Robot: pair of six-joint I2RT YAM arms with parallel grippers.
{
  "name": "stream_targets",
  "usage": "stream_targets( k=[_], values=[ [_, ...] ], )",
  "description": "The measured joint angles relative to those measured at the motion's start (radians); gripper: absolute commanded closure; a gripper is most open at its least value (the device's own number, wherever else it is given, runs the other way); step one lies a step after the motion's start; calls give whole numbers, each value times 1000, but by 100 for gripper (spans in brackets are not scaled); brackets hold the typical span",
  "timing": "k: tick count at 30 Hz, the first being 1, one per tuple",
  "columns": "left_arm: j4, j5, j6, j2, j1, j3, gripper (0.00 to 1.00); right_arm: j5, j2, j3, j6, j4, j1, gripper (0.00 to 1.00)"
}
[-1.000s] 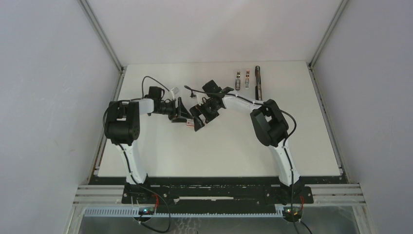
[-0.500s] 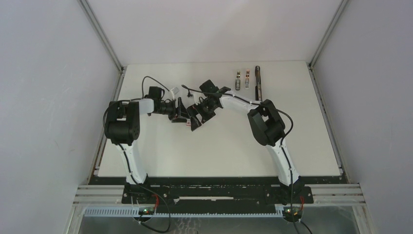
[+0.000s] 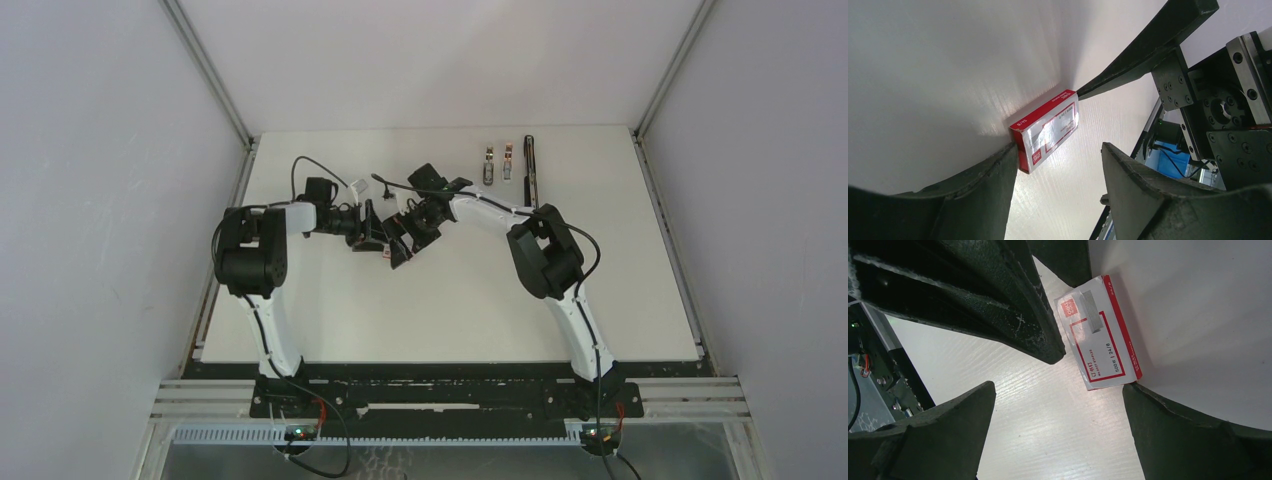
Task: Unload the staples from the stapler
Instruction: Close the staple box at the center of the board.
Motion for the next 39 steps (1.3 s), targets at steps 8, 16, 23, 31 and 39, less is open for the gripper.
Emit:
stream_targets(
  k=[8,16,23,31,39],
  values=[
    [0,2,0,0,0,0,31,4,1,5,-16,-10,-1,0],
    [0,8,0,0,0,0,24,118,-90,-111,-152,-7,-21,0],
    [6,59,-18,0,5,9,0,280,-145,-158,-353,13,-14,0],
    [8,64,-22,-1,35,9,0,352,-121,-109,-517,-15,49,0],
    [1,26,-22,-29,158,9,0,347,-6,36,-541,-47,81,4]
  ],
)
